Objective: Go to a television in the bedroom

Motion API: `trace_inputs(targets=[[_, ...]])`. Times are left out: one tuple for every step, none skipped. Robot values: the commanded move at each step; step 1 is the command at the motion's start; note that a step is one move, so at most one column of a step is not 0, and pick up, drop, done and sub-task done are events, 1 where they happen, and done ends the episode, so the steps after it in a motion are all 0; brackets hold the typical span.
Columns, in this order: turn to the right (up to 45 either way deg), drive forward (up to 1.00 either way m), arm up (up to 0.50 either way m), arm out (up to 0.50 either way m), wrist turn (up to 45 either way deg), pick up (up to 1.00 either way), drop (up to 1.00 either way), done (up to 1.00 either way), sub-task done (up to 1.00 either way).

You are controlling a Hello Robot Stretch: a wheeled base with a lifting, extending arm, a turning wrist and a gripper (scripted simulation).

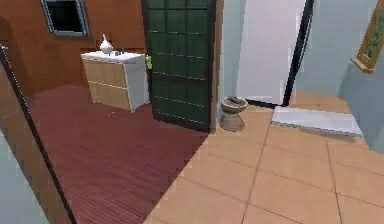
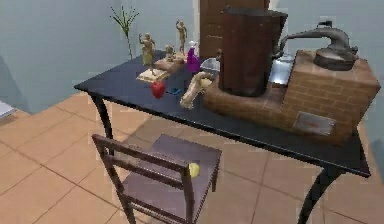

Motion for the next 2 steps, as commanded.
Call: trace_inputs(targets=[[0.0, 0.7, 0.0, 0.0, 0.0, 0.0, 0.0, 0.0, 0.0], [24.0, 0.0, 0.0, 0.0, 0.0, 0.0, 0.0, 0.0, 0.0]])
